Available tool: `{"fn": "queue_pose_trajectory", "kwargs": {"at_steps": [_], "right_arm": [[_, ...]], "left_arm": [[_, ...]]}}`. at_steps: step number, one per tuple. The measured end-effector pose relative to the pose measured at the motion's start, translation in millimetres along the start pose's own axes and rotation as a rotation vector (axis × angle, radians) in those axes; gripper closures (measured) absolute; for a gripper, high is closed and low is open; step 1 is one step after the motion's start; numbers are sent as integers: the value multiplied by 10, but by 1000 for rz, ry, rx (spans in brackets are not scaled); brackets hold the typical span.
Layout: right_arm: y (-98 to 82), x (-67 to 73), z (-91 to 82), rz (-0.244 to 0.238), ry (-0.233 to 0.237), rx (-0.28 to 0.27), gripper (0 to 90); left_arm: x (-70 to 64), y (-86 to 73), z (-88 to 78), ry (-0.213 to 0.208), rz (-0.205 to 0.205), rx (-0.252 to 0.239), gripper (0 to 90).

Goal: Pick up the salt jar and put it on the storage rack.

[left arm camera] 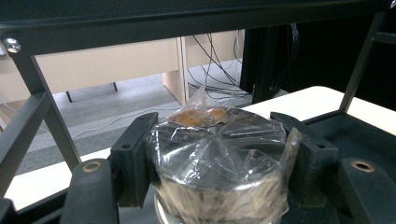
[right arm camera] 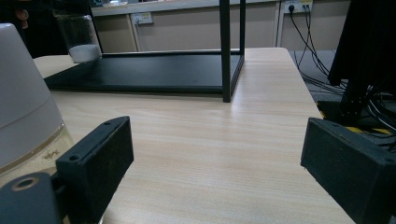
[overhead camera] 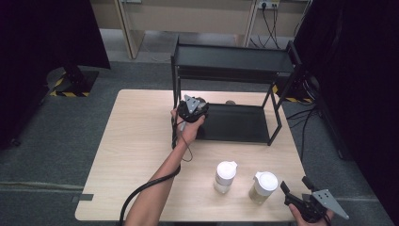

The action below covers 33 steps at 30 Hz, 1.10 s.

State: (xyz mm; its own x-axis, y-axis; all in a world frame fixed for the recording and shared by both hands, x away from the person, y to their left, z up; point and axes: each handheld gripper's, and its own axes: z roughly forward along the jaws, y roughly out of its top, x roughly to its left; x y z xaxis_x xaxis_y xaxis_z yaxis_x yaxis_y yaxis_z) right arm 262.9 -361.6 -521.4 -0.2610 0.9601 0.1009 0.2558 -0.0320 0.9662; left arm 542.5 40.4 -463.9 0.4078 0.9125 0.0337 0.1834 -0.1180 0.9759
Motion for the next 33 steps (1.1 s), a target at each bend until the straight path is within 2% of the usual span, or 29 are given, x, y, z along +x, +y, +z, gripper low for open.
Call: {"fn": "queue_pose_trajectory", "kwargs": {"at_steps": [18, 20, 24, 33], "right_arm": [[0, 2, 1, -4, 5, 2, 95], [1, 0, 1, -4, 5, 1, 95], [1, -3, 1, 0, 6, 1, 95], [0, 0, -1, -3, 7, 1, 95]], "left_arm": [[-25, -74, 105, 5, 0, 25, 349], [-11, -85, 116, 3, -26, 19, 349], [-15, -105, 134, 4, -9, 33, 349], [-12, -141, 171, 13, -18, 41, 348]]}}
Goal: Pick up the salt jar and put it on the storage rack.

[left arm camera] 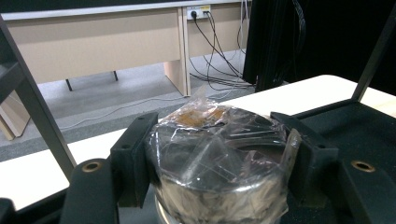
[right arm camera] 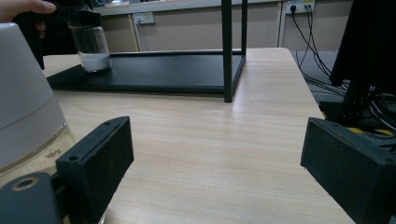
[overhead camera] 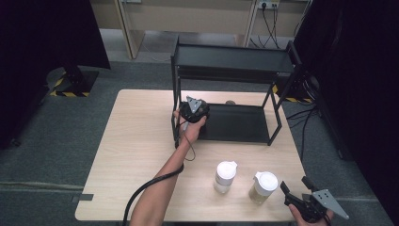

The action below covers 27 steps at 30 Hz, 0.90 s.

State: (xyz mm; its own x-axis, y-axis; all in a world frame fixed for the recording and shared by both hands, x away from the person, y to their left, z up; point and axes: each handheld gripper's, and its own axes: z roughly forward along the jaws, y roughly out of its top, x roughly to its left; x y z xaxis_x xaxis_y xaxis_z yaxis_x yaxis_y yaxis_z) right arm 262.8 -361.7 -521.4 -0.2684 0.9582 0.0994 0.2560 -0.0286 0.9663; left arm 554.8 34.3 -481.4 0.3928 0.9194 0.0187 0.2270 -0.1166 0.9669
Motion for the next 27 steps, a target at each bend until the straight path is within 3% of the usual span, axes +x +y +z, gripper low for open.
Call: {"fn": "queue_pose_trajectory", "kwargs": {"at_steps": [10, 27], "right_arm": [[-1, 6, 2, -6, 1, 0, 95], [-2, 9, -2, -6, 4, -1, 95]], "left_arm": [[-1, -17, 13, 0, -21, -7, 348], [-14, -8, -2, 1, -11, 14, 346]]}}
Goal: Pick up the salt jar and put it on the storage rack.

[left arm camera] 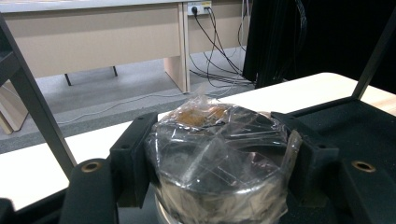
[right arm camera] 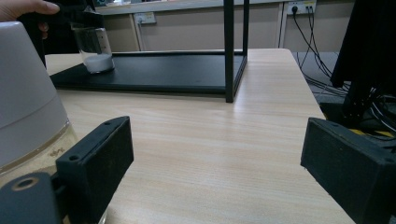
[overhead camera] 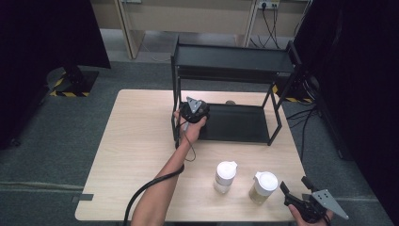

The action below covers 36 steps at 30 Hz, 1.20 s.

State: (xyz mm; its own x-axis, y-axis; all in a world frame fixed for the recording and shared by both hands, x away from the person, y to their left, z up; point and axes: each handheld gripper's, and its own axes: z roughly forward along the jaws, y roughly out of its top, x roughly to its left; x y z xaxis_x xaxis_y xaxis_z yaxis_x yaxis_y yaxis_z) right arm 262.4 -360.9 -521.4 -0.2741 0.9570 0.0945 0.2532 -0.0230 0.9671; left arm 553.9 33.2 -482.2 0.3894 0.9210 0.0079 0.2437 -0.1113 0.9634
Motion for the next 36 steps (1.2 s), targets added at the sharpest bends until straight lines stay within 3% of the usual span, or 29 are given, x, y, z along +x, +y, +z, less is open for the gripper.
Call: {"fn": "queue_pose_trajectory", "kwargs": {"at_steps": [27, 30, 33, 36], "right_arm": [[-1, -1, -2, 1, 2, -2, 93], [-1, 0, -2, -1, 2, -2, 93], [-1, 0, -2, 0, 4, -2, 93], [-1, -2, -2, 1, 4, -2, 93]], "left_arm": [[11, 11, -12, -3, -6, 16, 336], [10, 4, -15, -6, -10, 15, 319], [10, 9, -33, -15, -39, 0, 251], [14, 33, -56, -7, -33, -6, 212]]}}
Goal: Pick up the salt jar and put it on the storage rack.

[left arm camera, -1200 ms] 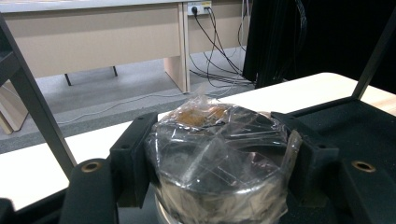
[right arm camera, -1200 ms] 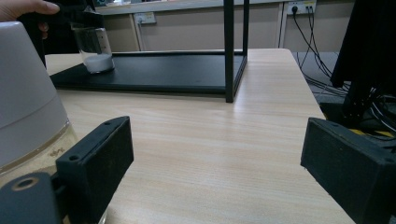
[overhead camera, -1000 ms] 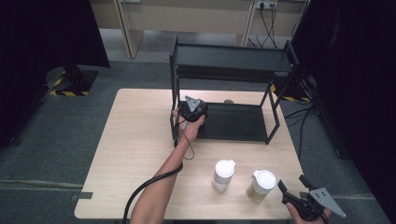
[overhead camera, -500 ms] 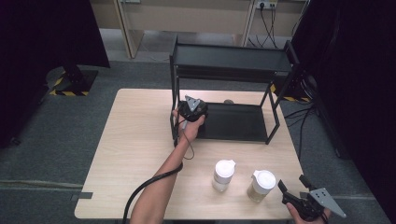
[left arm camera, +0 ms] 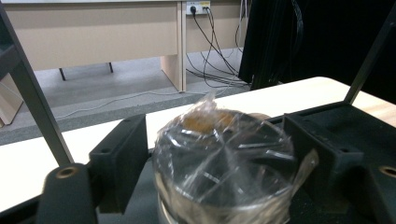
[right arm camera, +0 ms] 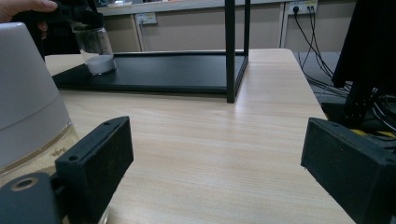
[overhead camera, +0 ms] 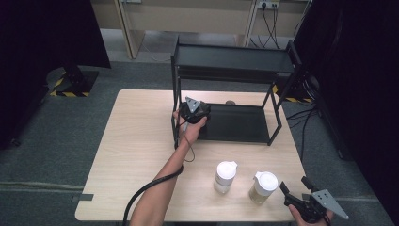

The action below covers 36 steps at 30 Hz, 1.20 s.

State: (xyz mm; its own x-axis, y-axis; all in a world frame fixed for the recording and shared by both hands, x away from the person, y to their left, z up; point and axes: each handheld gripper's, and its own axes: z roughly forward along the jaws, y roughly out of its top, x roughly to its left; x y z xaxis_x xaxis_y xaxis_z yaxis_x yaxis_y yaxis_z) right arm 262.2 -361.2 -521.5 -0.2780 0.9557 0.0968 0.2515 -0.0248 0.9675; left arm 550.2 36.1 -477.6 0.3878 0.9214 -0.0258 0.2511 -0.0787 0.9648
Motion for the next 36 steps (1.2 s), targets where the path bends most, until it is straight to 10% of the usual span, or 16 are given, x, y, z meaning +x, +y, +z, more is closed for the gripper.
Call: {"fn": "queue_pose_trajectory", "kwargs": {"at_steps": [36], "right_arm": [[0, -2, 0, 4, -1, 0, 90]], "left_arm": [[-170, 178, -420, -55, 30, -73, 102]]}}
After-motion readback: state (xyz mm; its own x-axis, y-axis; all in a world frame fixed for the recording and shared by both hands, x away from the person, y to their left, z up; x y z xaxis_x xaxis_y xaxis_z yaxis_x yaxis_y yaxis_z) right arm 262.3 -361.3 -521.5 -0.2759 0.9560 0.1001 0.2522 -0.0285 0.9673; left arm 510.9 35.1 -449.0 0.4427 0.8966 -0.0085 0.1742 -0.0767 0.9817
